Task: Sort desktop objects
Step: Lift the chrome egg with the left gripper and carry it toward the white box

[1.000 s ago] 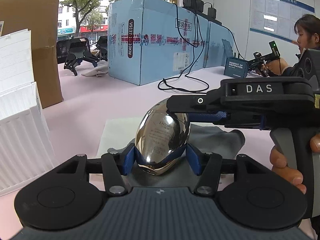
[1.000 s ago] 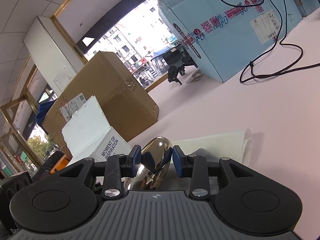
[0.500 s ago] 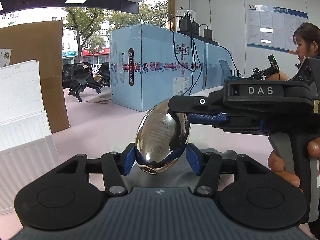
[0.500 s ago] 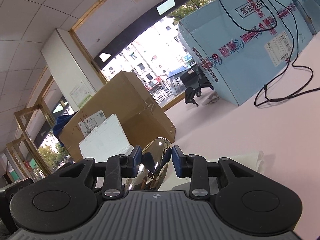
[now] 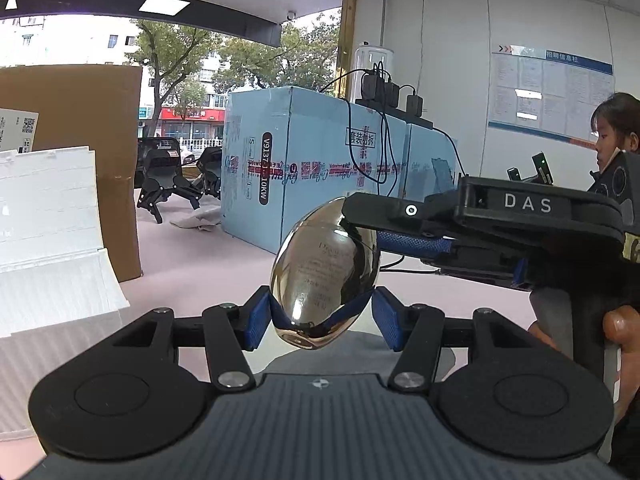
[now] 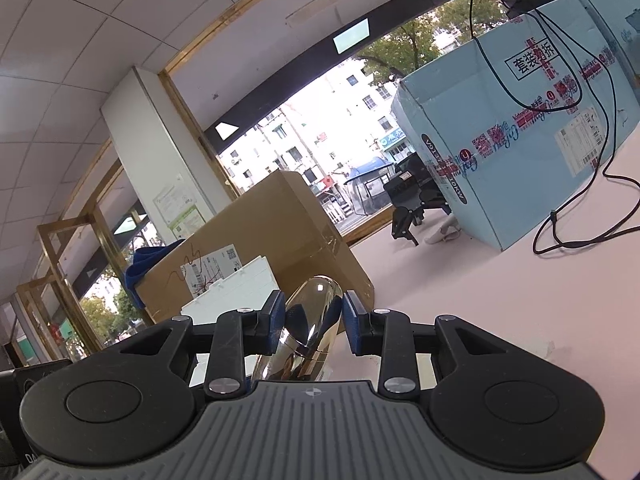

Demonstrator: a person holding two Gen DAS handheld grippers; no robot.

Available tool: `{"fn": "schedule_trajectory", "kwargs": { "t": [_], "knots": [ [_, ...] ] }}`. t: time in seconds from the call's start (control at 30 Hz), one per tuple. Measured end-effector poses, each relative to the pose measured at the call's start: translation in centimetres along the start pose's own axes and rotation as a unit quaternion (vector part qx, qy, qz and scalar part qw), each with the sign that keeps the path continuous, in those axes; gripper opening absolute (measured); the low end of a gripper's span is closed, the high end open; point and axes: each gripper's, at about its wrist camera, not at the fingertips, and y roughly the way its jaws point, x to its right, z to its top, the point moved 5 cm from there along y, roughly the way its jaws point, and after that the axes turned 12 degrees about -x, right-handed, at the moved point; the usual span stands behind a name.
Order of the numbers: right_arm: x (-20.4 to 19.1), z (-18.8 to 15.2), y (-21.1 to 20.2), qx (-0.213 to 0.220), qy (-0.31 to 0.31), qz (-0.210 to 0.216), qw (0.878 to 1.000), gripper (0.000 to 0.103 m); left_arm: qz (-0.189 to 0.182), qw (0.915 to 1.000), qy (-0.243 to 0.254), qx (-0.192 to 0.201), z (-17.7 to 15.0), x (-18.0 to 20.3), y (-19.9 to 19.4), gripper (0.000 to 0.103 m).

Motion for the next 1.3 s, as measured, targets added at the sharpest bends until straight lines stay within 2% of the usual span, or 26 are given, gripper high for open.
{"fn": "schedule_trajectory", "kwargs": {
  "t": [0.43, 0.6, 0.9, 1.3],
  "knots": [
    [-4.3, 2.3, -0.1, 0.014, -0.031, 0.004, 0.999, 0.029, 0.002, 0.9988, 0.004, 0.049, 2.1, -0.9, -3.5, 0.051],
    [-7.0, 3.5, 0.8, 0.02, -0.049, 0.02, 0.998, 0.029, 0.017, 0.9973, 0.001, 0.072, 3.4, -2.1, -5.7, 0.051],
    [-12.6, 4.4, 5.6, 0.004, -0.082, 0.072, 0.994, 0.029, 0.07, 0.9912, -0.028, 0.109, 4.0, -6.8, -10.5, 0.051],
    [-18.6, 3.8, 13.5, -0.028, -0.074, 0.152, 0.985, 0.029, 0.154, 0.9807, -0.047, 0.111, 4.1, -14.0, -15.7, 0.051]
  ]
}}
